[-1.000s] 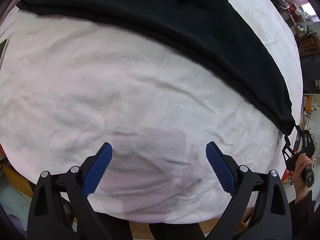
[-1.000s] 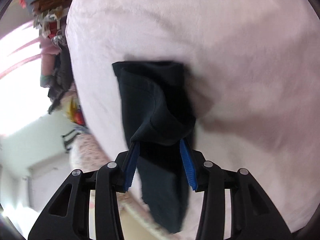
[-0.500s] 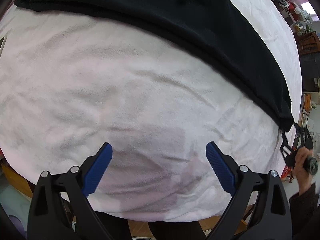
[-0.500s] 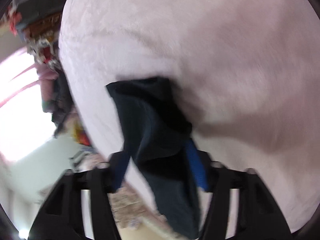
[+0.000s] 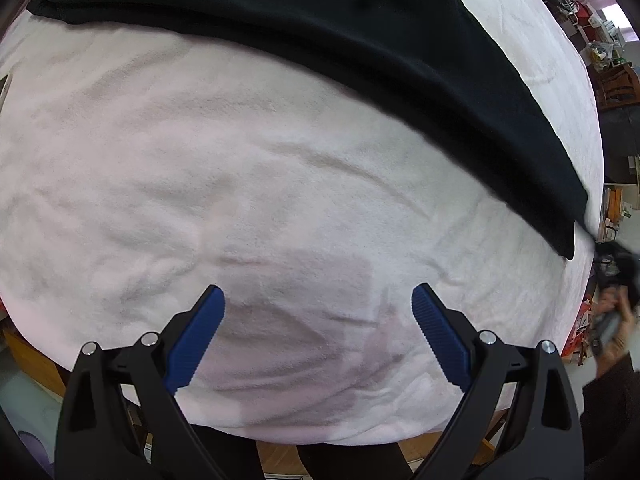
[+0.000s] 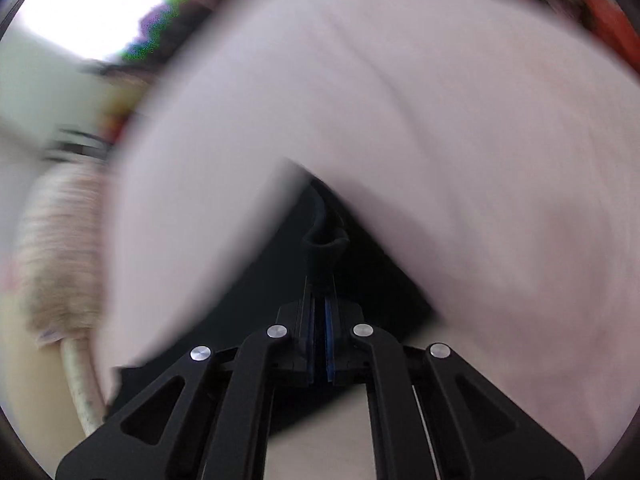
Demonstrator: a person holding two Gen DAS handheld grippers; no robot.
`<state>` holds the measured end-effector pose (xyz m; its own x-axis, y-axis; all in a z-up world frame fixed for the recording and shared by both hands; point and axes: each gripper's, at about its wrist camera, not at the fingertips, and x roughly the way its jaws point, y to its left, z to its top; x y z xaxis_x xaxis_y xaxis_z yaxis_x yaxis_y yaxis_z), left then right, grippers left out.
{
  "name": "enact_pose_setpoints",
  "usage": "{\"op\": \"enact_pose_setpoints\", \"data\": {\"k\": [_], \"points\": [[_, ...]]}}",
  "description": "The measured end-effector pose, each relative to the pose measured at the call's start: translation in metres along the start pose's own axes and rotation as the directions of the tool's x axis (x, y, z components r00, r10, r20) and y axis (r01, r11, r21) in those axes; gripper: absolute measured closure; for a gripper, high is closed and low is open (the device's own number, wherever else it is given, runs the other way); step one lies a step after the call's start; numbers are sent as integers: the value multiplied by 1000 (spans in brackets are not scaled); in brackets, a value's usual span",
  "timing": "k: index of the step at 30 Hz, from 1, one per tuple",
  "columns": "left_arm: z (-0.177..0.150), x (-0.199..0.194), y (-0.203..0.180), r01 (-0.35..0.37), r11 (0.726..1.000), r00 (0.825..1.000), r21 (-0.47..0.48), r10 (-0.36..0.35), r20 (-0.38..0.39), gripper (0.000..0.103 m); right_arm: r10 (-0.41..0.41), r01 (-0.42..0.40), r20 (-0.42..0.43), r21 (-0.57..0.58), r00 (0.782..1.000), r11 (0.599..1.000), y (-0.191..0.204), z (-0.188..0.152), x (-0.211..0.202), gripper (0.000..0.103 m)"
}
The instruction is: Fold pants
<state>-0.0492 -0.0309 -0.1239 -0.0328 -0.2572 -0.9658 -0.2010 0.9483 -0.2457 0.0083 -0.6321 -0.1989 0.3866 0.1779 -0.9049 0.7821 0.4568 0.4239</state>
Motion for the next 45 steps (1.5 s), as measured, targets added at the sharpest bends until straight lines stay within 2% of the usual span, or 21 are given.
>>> {"op": "enact_pose_setpoints", "data": {"k": [1, 3, 5, 7, 9, 13, 15, 18, 19, 20, 21, 22, 24, 28, 32, 36, 40, 42, 43, 45], "points": [[1, 0, 0, -5, 1000, 1000, 6, 5, -1, 8, 10, -9, -22, 45, 1000, 999, -11, -2, 7, 99], [1, 0, -1, -11, 1000, 1000, 10, 11, 1, 8, 91, -91, 8, 120, 996, 989, -23, -5, 0, 98], [2, 1, 0, -16, 1000, 1000, 7, 16, 3, 8, 156, -159, 33, 221, 987, 962, -35, -8, -8, 92], [5, 1, 2, -16, 1000, 1000, -1, 16, 1, 8, 211, -219, 60, 299, 976, 929, -46, -15, -15, 92], [7, 3, 2, -17, 1000, 1000, -9, 17, 2, 8, 261, -268, 64, 310, 963, 912, -48, -25, -18, 92], [6, 4, -2, -9, 1000, 1000, 10, 9, -7, 8, 289, -280, 7, 271, 957, 921, -36, -33, -9, 92], [7, 3, -5, -10, 1000, 1000, 29, 10, -5, 8, 303, -276, -54, 285, 951, 918, -32, -35, 3, 92], [8, 1, -3, -6, 999, 1000, 31, 6, -5, 8, 347, -306, -161, 229, 924, 924, -15, -53, 3, 91], [9, 1, -2, -3, 1000, 1000, 26, 3, -5, 8, 353, -312, -186, 217, 917, 925, -10, -60, 3, 84], [9, 2, 0, -3, 1000, 1000, 23, 3, -5, 8, 358, -316, -233, 200, 904, 928, -1, -69, 7, 61], [9, 2, 1, -4, 1000, 1000, 17, 4, -7, 8, 359, -317, -269, 188, 894, 930, 7, -79, 9, 49], [9, 2, 2, -3, 1000, 1000, 10, 3, -7, 6, 362, -323, -289, 174, 886, 930, 13, -86, 12, 44], [10, 1, 4, 4, 1000, 1000, -4, -4, -3, 5, 366, -337, -318, 144, 875, 930, 21, -100, 15, 46], [8, 2, 6, 13, 1000, 1000, 0, -13, -8, 5, 405, -358, -357, 192, 842, 914, 25, -116, 26, 56], [8, 1, 12, 15, 1000, 1000, -6, -15, -8, 5, 391, -340, -359, 198, 847, 919, 26, -123, 34, 58], [8, -2, 21, 13, 1000, 1000, -27, -13, -3, 4, 363, -312, -344, 197, 866, 929, 31, -125, 41, 61], [8, -3, 30, 13, 999, 1000, -51, -13, 0, 4, 353, -321, -306, 153, 884, 935, 49, -124, 44, 65], [8, -4, 33, 13, 998, 1000, -57, -13, 0, 4, 336, -306, -291, 145, 896, 941, 51, -123, 48, 76], [8, -4, 35, 15, 998, 1000, -59, -15, -1, 4, 341, -308, -282, 156, 897, 939, 50, -123, 50, 97], [11, -6, 40, 26, 997, 1000, -68, -25, 7, 4, 374, -338, -255, 175, 892, 925, 48, -124, 46, 100]]}}
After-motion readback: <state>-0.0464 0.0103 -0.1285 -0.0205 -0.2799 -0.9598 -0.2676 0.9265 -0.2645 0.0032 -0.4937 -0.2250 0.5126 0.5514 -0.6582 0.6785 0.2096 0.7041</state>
